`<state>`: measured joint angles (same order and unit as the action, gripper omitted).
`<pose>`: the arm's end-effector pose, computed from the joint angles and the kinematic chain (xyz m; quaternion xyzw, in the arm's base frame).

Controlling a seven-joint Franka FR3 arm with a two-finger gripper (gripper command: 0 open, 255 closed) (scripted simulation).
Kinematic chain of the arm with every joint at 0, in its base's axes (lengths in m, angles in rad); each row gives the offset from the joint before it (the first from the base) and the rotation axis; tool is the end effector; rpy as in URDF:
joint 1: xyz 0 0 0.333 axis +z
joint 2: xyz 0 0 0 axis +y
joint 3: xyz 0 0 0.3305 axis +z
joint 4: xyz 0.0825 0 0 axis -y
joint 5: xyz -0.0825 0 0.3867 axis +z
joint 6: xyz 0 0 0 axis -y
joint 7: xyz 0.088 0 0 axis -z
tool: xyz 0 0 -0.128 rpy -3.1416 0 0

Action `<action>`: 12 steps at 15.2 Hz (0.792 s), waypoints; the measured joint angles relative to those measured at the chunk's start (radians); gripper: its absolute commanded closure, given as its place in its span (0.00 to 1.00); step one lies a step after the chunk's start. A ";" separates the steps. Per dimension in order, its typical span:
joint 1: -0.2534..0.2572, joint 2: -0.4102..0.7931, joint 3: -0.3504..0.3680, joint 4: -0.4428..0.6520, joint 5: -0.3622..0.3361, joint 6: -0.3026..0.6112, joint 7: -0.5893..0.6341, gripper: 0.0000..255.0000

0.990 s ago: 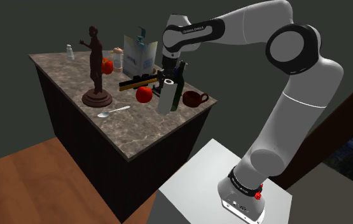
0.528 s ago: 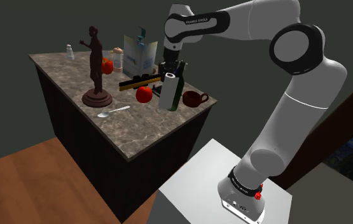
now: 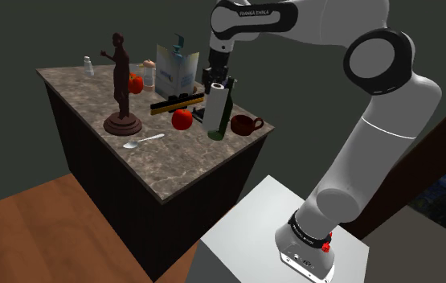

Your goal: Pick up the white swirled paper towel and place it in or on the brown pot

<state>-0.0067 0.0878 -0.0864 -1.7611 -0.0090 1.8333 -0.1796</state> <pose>0.5891 -0.0545 0.4990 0.9989 0.0446 -0.0087 0.0070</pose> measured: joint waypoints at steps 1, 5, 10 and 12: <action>0.000 -0.001 0.000 0.012 0.000 -0.013 0.000 1.00; -0.001 -0.003 -0.001 0.062 0.000 -0.064 -0.002 1.00; -0.001 -0.001 -0.001 0.131 0.000 -0.133 -0.003 1.00; -0.002 0.001 -0.002 0.161 0.000 -0.160 -0.005 1.00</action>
<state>-0.0088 0.0890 -0.0882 -1.6000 -0.0086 1.6733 -0.1850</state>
